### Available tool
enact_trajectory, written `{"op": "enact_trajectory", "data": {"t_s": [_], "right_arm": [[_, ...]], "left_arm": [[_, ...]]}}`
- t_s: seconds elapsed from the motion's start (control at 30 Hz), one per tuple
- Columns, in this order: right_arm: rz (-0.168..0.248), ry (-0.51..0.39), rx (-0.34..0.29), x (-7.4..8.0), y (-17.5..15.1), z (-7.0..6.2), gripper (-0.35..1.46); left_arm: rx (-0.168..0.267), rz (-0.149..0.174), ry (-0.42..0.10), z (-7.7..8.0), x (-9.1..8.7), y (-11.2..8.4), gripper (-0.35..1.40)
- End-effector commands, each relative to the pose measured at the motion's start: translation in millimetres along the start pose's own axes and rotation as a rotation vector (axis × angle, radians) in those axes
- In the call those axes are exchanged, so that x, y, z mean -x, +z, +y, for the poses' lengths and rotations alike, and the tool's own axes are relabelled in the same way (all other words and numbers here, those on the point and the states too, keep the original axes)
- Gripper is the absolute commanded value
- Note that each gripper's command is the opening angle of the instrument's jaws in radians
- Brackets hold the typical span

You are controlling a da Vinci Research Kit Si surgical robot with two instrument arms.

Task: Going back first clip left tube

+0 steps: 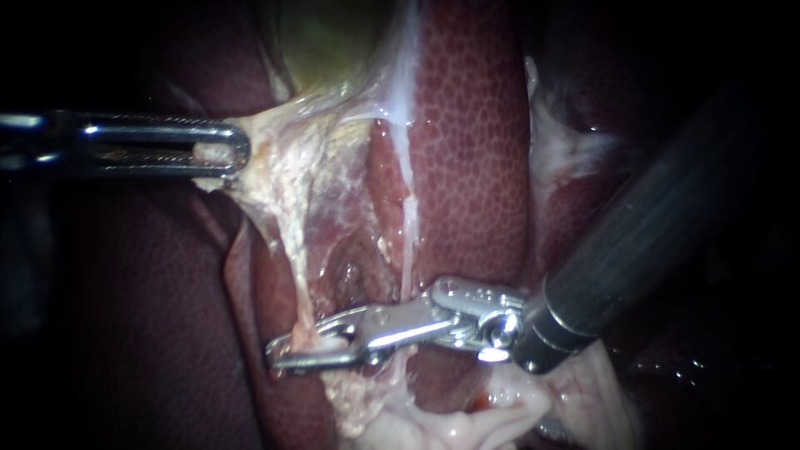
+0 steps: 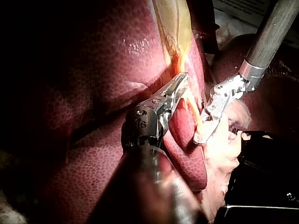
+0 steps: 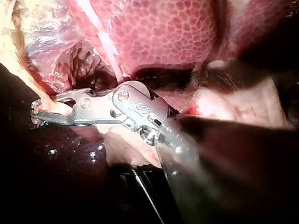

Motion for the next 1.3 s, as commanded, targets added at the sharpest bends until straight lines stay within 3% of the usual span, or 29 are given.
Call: {"op": "enact_trajectory", "data": {"t_s": [0.03,0.27,0.3,0.37,0.43,0.5,0.57,0.9,1.3], "right_arm": [[0.000,0.000,0.000,0.0,0.1,0.0,-0.35],[-0.001,-0.001,-0.002,0.0,0.2,-0.2,-0.35],[-0.002,-0.001,-0.005,-0.1,0.4,-0.3,-0.25],[-0.005,-0.005,-0.006,-0.4,0.7,-0.4,0.16],[0.025,-0.061,0.010,-0.8,1.5,-0.3,0.49],[0.063,-0.091,0.044,-1.2,2.4,0.2,0.60],[0.079,-0.098,0.049,-1.3,2.7,0.5,0.60],[0.082,-0.147,0.066,-1.8,0.8,2.2,0.60],[0.089,-0.164,0.071,-3.6,-2.7,1.4,0.60]], "left_arm": [[0.000,0.000,0.000,0.0,0.0,0.0,-0.35],[0.000,0.000,0.000,0.0,0.0,0.0,-0.35],[0.000,0.000,0.000,0.0,0.0,0.0,-0.35],[0.000,0.000,0.000,0.0,0.0,0.0,-0.35],[0.000,0.000,0.000,0.0,0.0,0.0,-0.35],[0.000,0.000,0.000,0.0,0.0,0.0,-0.35],[0.000,0.000,0.000,-0.1,0.0,0.0,-0.35],[0.001,0.000,0.000,-0.3,0.0,-0.2,-0.35],[0.001,0.000,0.000,-0.3,0.0,-0.2,-0.35]]}}
